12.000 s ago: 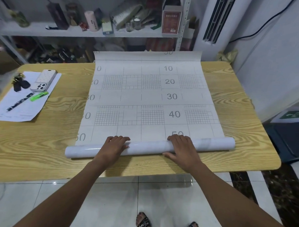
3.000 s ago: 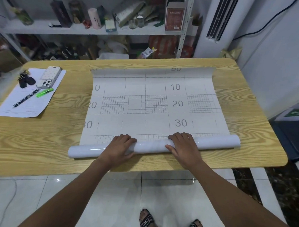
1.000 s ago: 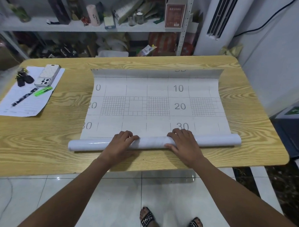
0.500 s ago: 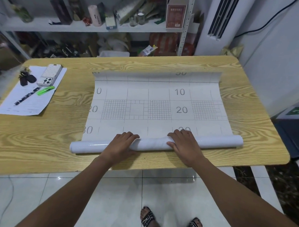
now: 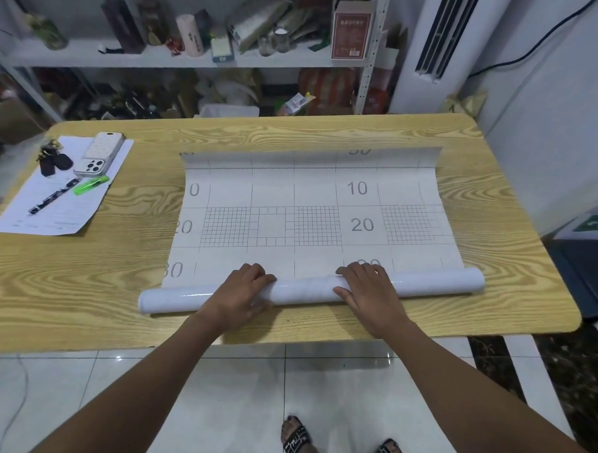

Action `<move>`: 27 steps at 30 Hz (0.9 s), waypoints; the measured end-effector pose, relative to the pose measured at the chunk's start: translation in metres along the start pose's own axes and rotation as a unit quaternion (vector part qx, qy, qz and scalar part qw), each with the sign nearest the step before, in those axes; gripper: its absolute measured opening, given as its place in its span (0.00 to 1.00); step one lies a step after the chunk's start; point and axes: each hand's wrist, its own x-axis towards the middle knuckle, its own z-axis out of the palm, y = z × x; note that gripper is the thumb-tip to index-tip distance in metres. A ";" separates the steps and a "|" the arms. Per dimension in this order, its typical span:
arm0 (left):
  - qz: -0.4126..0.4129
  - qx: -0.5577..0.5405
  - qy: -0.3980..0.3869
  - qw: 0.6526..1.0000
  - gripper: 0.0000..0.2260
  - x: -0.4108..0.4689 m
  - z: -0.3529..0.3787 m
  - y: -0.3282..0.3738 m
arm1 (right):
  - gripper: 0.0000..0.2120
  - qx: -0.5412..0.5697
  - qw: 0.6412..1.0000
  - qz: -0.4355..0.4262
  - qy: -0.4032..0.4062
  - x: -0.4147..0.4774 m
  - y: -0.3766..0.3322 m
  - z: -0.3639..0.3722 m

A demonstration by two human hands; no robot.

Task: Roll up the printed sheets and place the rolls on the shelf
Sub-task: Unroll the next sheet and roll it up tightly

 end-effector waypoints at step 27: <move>-0.084 0.088 -0.029 0.992 0.16 0.010 0.003 0.001 | 0.26 0.052 0.998 -0.015 -0.032 0.009 0.006 -0.004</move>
